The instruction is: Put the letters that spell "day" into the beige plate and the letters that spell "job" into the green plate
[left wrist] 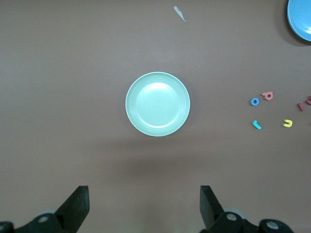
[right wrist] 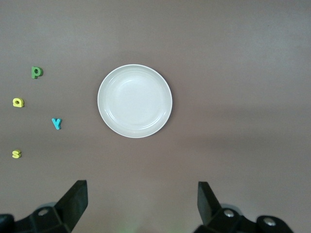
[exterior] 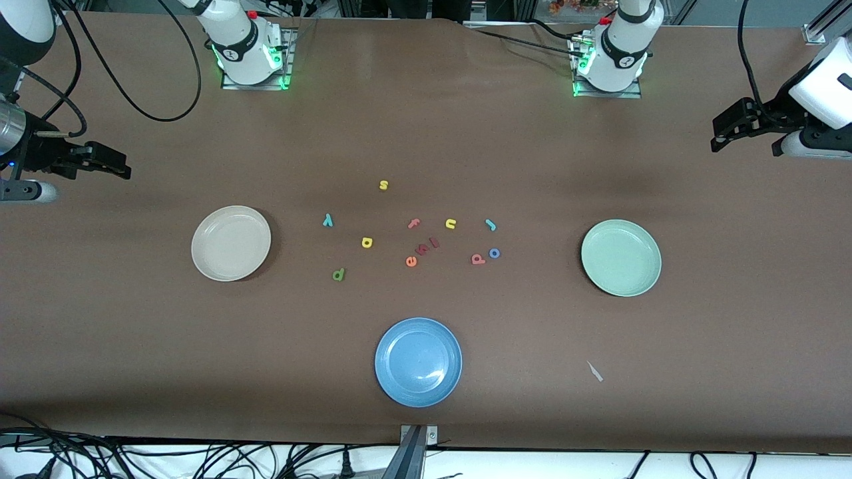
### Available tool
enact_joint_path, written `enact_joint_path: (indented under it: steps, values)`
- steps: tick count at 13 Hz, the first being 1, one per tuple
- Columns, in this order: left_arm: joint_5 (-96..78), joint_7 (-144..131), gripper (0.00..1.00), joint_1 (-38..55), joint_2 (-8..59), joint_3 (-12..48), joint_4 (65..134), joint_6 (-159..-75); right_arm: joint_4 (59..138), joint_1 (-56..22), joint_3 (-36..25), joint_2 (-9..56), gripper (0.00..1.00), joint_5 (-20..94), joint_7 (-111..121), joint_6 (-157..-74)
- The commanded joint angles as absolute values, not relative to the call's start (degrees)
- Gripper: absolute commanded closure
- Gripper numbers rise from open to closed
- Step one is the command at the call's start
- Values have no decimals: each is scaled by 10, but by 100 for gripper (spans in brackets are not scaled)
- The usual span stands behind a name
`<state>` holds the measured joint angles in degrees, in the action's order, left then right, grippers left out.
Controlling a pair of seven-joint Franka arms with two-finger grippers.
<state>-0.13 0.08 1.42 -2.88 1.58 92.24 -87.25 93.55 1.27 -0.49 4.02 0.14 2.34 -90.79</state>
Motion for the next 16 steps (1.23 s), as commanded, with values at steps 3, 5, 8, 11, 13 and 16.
enact_joint_path:
  steps: [3, 5, 8, 11, 13, 16]
  values:
    - [1, 11, 0, 12, -23, 18, 906, -864, 930, 17, -3, 40, 0, -3, 25, -901]
    - [1, 11, 0, 12, -23, 18, 906, -864, 930, 16, -3, 40, 0, -3, 25, -901]
    - [1, 11, 0, 12, -23, 18, 906, -864, 930, 17, -3, 40, 0, -3, 25, -901]
    - [1, 11, 0, 12, -23, 18, 906, -863, 930, 17, -3, 40, 0, -3, 25, -901]
    - [1, 11, 0, 11, -24, 15, 907, -862, 930, 17, -3, 40, 0, -3, 25, -901]
    - [1, 12, 0, 11, -23, 11, 907, -862, 930, 16, -3, 40, 0, -3, 25, -901]
